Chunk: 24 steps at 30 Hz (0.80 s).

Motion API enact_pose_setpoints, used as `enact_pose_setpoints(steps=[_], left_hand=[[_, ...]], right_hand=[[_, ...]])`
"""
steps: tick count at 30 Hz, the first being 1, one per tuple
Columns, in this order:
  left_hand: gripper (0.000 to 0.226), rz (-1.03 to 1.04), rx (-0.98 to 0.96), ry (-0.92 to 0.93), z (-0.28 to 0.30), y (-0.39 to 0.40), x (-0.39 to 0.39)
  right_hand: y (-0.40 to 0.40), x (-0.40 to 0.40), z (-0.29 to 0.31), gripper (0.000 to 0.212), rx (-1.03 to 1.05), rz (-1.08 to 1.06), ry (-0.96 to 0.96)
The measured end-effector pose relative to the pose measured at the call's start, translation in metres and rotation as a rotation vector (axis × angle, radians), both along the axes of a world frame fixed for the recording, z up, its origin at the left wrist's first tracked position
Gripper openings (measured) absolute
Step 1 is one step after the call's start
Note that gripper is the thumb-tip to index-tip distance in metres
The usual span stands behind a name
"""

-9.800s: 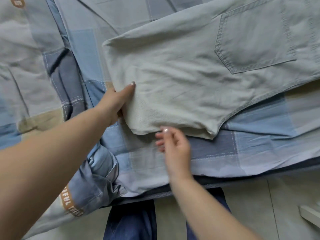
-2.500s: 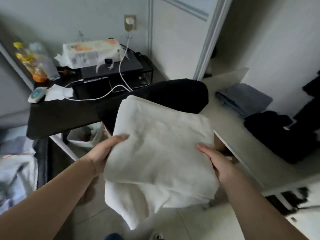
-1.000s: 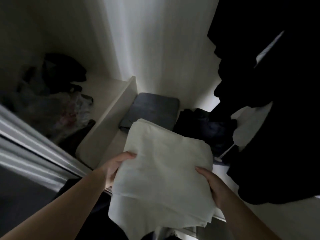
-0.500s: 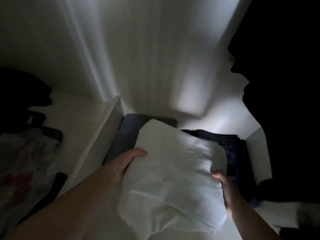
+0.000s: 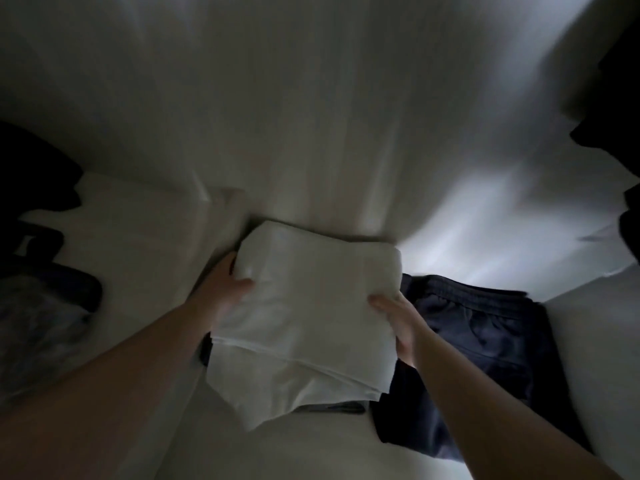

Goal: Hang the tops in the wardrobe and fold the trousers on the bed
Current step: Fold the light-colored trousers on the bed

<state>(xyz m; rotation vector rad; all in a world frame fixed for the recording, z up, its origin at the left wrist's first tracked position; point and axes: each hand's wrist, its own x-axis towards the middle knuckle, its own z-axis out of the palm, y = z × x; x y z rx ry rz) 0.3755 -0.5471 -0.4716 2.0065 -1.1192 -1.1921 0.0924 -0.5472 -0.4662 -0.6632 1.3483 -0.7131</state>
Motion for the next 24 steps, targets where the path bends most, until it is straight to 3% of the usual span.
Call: enact_pose_setpoints(steps=[1, 3, 6, 8, 10, 15, 24], left_hand=[[0.073, -0.056, 0.007, -0.206, -0.006, 0.002, -0.003], [0.083, -0.073, -0.031, -0.347, -0.020, 0.005, -0.012], [0.082, -0.254, -0.215, -0.671, -0.035, 0.009, -0.026], [0.077, -0.404, -0.339, -0.791, -0.043, 0.007, -0.031], [0.076, -0.481, -0.343, -0.846, -0.048, 0.001, -0.035], [0.087, -0.423, -0.287, -0.817, -0.076, -0.006, -0.023], [0.071, -0.378, -0.353, -0.795, -0.109, -0.014, -0.024]], right_hand=[[-0.002, 0.008, -0.008, 0.028, -0.061, 0.032, 0.091], [-0.005, 0.016, -0.020, 0.036, -0.176, 0.071, 0.394], [-0.003, 0.014, -0.027, 0.073, -0.381, 0.039, 0.798], [-0.002, 0.012, -0.028, 0.082, -0.629, 0.181, 1.118], [-0.006, 0.013, -0.033, 0.077, -0.862, 0.394, 1.279], [-0.018, 0.005, -0.071, 0.073, -0.739, 0.630, 1.345], [-0.032, 0.000, -0.123, 0.070, -0.748, 0.598, 1.185]])
